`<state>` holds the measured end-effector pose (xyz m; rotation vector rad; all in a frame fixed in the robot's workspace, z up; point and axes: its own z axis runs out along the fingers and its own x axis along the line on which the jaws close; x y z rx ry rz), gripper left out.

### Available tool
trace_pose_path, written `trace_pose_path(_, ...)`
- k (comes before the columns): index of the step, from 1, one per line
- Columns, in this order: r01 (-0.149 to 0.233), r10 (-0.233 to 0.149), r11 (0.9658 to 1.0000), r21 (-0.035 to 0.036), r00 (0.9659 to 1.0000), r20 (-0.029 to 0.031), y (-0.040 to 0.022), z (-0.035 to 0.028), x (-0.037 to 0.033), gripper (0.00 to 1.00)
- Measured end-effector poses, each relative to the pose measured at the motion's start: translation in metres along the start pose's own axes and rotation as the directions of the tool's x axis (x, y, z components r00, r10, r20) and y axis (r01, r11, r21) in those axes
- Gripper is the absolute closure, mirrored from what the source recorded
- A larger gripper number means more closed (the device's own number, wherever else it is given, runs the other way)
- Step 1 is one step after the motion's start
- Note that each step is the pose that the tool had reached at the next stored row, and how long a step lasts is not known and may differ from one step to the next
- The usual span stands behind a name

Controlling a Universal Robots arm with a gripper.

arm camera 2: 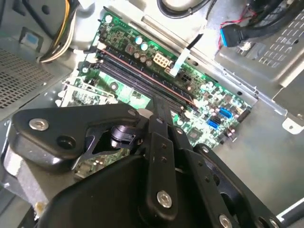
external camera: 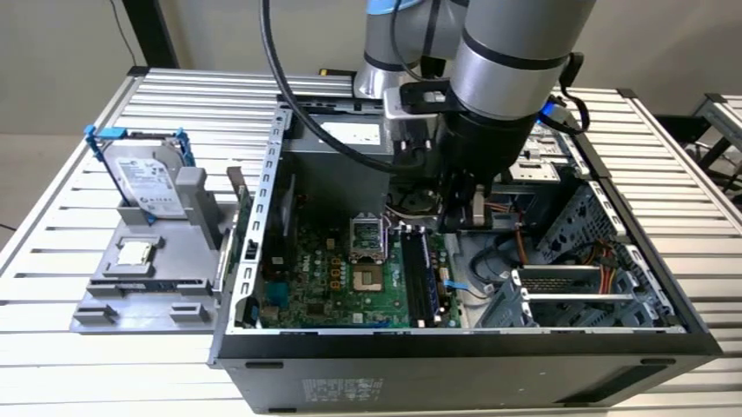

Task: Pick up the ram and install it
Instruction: 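Press down the ram until it locks into place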

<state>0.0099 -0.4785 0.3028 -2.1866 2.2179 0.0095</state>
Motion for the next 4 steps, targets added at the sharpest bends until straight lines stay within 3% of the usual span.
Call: trace_pose_path(4, 0.000, 0.000, 1.0000, 0.0000, 1.0000, -0.0004, 0.0000, -0.0001, 0.0000, 1.00)
